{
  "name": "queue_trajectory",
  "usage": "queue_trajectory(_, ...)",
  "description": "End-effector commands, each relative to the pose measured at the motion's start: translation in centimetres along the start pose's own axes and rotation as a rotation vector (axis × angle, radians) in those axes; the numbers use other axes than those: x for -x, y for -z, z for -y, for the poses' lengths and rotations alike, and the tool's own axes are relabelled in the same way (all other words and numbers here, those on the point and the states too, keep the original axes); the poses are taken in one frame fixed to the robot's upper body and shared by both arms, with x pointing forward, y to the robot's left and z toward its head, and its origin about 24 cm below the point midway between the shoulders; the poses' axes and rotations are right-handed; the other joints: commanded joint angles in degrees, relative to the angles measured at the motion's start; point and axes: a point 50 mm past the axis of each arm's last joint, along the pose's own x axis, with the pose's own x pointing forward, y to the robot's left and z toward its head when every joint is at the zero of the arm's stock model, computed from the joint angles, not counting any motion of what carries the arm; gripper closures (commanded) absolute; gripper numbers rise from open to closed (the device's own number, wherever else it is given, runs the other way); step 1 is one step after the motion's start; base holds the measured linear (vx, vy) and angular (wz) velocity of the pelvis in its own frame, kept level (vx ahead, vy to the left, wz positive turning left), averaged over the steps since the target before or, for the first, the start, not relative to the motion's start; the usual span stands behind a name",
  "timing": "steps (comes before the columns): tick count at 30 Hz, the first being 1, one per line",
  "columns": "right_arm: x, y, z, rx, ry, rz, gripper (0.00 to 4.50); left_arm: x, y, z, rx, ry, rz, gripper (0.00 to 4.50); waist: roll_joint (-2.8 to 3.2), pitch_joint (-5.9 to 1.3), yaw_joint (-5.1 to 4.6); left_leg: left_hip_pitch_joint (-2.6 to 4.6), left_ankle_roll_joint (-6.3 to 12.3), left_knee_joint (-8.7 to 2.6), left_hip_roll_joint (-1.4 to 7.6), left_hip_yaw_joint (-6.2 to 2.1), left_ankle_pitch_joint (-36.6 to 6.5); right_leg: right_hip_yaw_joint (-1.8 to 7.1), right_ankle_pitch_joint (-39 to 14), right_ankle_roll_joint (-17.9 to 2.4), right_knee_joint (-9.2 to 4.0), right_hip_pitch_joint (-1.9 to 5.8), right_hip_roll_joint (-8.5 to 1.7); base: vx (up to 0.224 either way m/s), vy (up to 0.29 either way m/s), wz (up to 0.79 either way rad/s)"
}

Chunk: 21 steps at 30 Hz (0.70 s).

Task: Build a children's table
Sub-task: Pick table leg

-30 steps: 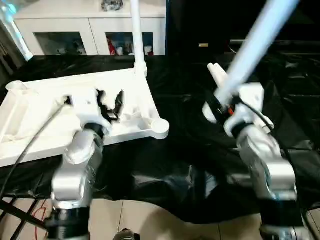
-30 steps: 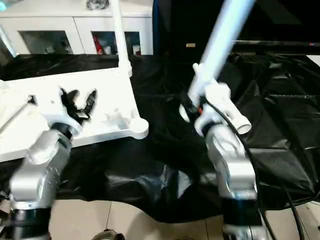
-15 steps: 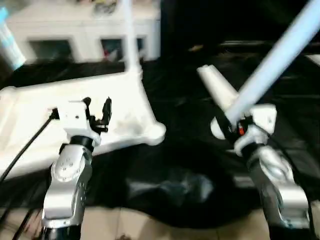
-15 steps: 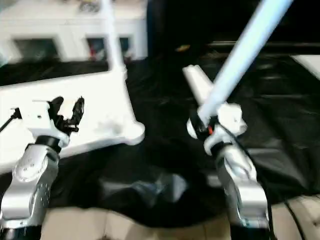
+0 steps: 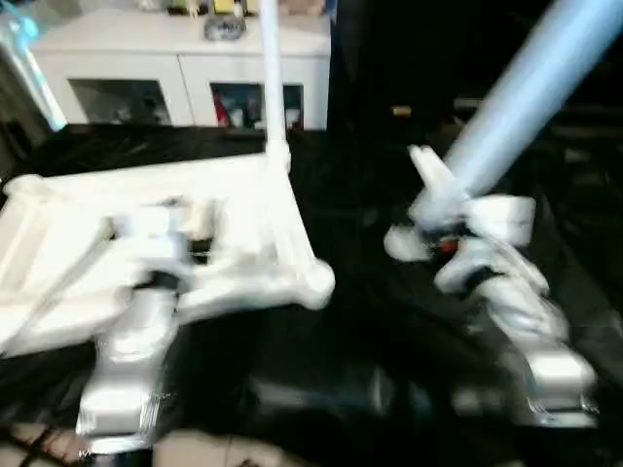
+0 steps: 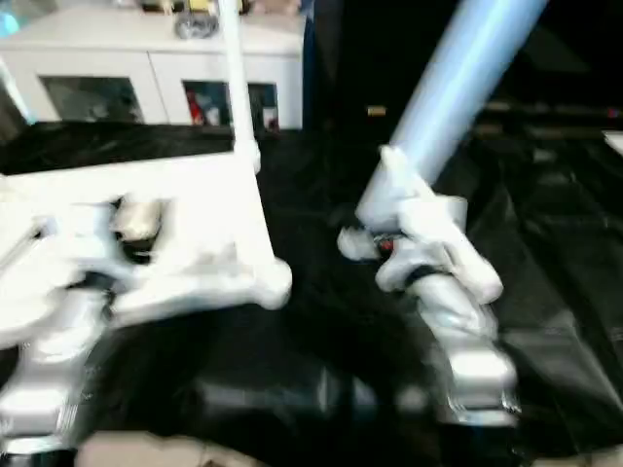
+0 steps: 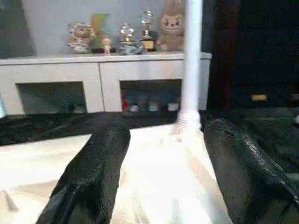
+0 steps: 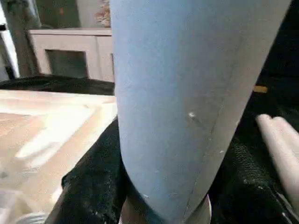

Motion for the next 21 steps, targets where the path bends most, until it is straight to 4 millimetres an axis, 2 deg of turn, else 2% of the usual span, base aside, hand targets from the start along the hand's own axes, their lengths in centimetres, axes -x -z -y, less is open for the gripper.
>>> queue_trajectory(1, 0.3, 0.0, 0.3, 0.014, 0.004, 0.000, 2.60, 0.0, -0.3, 0.5, 0.014, 0.004, 0.006, 1.46, 0.15, -3.64, -0.87, 4.75, 16.58, -5.33, 8.77, -5.73, 9.5, 2.43, 13.4, 2.7, -2.23, -5.04, -3.41, 0.122, -0.010, 0.08)
queue_trajectory(2, 0.3, 0.1, 0.2, 0.010, 0.000, -0.003, 2.60, -0.1, -0.3, 0.5, 0.016, 0.001, 0.006, 1.46, -2.71, -3.76, 0.79, 0.34, 12.63, -1.92, 3.52, -1.75, 14.6, 5.62, 26.5, 1.6, -8.16, -3.03, -6.32, 0.122, -0.010, 0.08)
queue_trajectory(3, 0.2, 0.1, 0.1, 0.009, -0.005, -0.005, 2.60, -0.1, -0.2, 0.4, 0.016, 0.002, 0.001, 1.46, -4.19, -3.46, 2.00, -2.00, 8.47, -1.39, 0.87, -1.10, 6.0, 7.93, 25.9, 2.2, -9.61, -0.51, -8.47, 0.073, -0.063, 0.18)
queue_trajectory(4, 0.2, 0.2, 0.0, 0.006, -0.008, -0.005, 2.60, -0.1, -0.1, 0.3, 0.009, 0.006, -0.009, 1.46, -3.49, -4.13, 2.30, -2.04, 4.56, -2.26, 1.62, -1.86, 4.9, 7.46, 26.6, -0.9, -8.67, 0.47, -8.47, 0.053, -0.082, 0.11)
queue_trajectory(5, 0.1, 0.2, 0.0, -0.002, -0.014, -0.007, 2.60, -0.2, 0.0, 0.4, 0.003, 0.021, -0.017, 1.46, -3.25, -4.41, 2.20, -2.19, 3.55, -2.84, 1.60, -1.92, 5.7, 6.70, 28.1, -2.6, -7.94, 0.96, -7.27, 0.053, -0.082, 0.11)
queue_trajectory(6, 0.1, 0.2, -0.1, -0.006, -0.017, -0.009, 2.60, -0.2, 0.0, 0.4, 0.004, 0.033, -0.018, 1.46, -2.35, -4.16, 1.94, -1.60, 2.84, -4.14, 2.32, -1.89, 6.0, 5.21, 25.9, -8.7, -7.81, 0.43, -5.07, 0.044, -0.067, 0.04)
queue_trajectory(7, 0.1, 0.1, -0.2, -0.004, -0.025, -0.005, 2.60, -0.2, 0.1, 0.5, -0.016, 0.064, -0.024, 1.46, -2.35, -4.16, 1.94, -1.60, 2.84, -4.14, 2.32, -1.89, 6.0, 5.21, 25.9, -8.7, -7.81, 0.43, -5.07, 0.000, 0.000, 0.00)
queue_trajectory(8, 0.0, 0.1, -0.2, -0.001, -0.031, -0.003, 2.60, -0.3, 0.1, 0.6, -0.030, 0.086, -0.029, 1.46, -1.63, -3.67, 1.97, -1.19, 3.24, -4.91, 3.42, -1.93, 3.2, 4.69, 16.0, -13.7, -8.27, 0.01, -4.61, 0.000, 0.000, 0.00)
queue_trajectory(9, -0.1, 0.0, -0.3, -0.016, -0.044, -0.001, 2.60, -0.6, 0.6, 1.1, -0.015, 0.193, -0.077, 1.46, -1.57, -3.40, 2.25, -0.71, 3.10, -5.26, 3.98, -1.69, 0.2, 4.55, 10.3, -15.2, -8.75, -0.41, -4.43, 0.000, 0.000, 0.00)
queue_trajectory(10, -0.2, -0.1, -0.3, -0.019, -0.051, 0.003, 2.60, -0.7, 0.8, 1.6, 0.027, 0.285, -0.095, 1.46, -1.66, -3.19, 2.37, -0.32, 2.81, -5.44, 4.12, -1.49, -2.0, 4.58, 7.8, -15.5, -8.97, -0.86, -4.27, 0.000, 0.000, 0.00)
queue_trajectory(11, -0.2, -0.2, -0.2, -0.018, -0.054, 0.006, 2.60, -0.8, 0.8, 1.8, 0.048, 0.326, -0.100, 1.46, -1.71, -2.92, 2.37, -0.19, 2.28, -5.73, 4.13, -1.39, -4.6, 4.60, 4.8, -15.8, -9.14, -0.99, -4.25, 0.000, 0.000, 0.00)
queue_trajectory(12, -0.2, -0.2, -0.2, -0.018, -0.055, 0.007, 2.60, -0.8, 0.8, 1.9, 0.053, 0.337, -0.101, 1.18, -1.70, -2.75, 2.44, -0.16, 0.90, -6.10, 4.24, -1.26, -8.6, 4.61, 0.3, -15.7, -9.41, -1.02, -4.33, 0.000, 0.000, 0.00)
queue_trajectory(13, -0.3, -0.2, -0.1, -0.027, -0.059, 0.003, 2.60, -0.9, 0.9, 2.6, 0.027, 0.460, -0.119, 1.12, -1.74, -2.55, 2.66, 0.01, -0.02, -6.45, 4.41, -1.12, -11.3, 4.70, -3.0, -14.9, -9.84, -1.26, -4.47, 0.000, 0.000, 0.00)
queue_trajectory(14, -0.4, -0.3, -0.1, -0.031, -0.060, 0.001, 2.60, -1.0, 0.9, 2.8, 0.013, 0.512, -0.129, 1.12, -1.52, -2.53, 2.77, 0.33, -0.73, -6.52, 4.47, -0.93, -13.0, 4.73, -4.6, -14.5, -9.96, -1.62, -4.41, 0.000, 0.000, 0.00)
queue_trajectory(15, -0.7, -0.3, 0.3, -0.026, -0.069, -0.018, 2.60, -1.2, 1.2, 3.8, -0.022, 0.699, -0.172, 1.08, -1.59, -2.42, 2.54, 0.19, -2.53, -7.00, 4.50, -0.78, -15.8, 4.72, -8.2, -12.7, -10.13, -1.58, -4.46, 0.000, 0.000, 0.00)
queue_trajectory(16, -0.8, -0.4, 0.4, -0.015, -0.076, -0.022, 2.60, -1.3, 1.2, 4.1, -0.032, 0.754, -0.180, 0.98, -1.47, -2.39, 2.49, 0.13, -3.18, -7.13, 4.49, -0.74, -16.1, 4.71, -8.9, -12.1, -10.19, -1.58, -4.45, 0.000, 0.000, 0.00)
queue_trajectory(18, -1.1, -0.5, 0.7, 0.007, -0.098, -0.031, 2.60, -1.4, 1.3, 4.6, -0.053, 0.874, -0.194, 0.85, -1.75, -2.41, 2.53, 0.17, -4.24, -7.24, 4.59, -0.53, -16.3, 4.80, -9.5, -11.0, -10.39, -1.59, -4.63, 0.000, 0.000, 0.00)
queue_trajectory(19, -1.1, -0.5, 0.8, 0.009, -0.106, -0.039, 2.60, -1.5, 1.5, 4.8, -0.068, 0.921, -0.215, 0.75, -1.77, -2.38, 2.40, -0.21, -4.31, -7.31, 4.59, -0.42, -15.5, 4.89, -9.3, -10.9, -10.45, -1.35, -4.82, 0.000, 0.000, 0.00)
queue_trajectory(21, -1.1, -0.6, 0.9, 0.030, -0.134, -0.052, 2.60, -1.4, 2.2, 5.0, -0.138, 1.064, -0.281, 0.75, -1.76, -2.63, 2.46, -0.53, -3.95, -7.19, 4.60, -0.36, -13.1, 4.92, -7.6, -10.8, -10.27, -1.05, -4.98, 0.000, 0.000, 0.00)
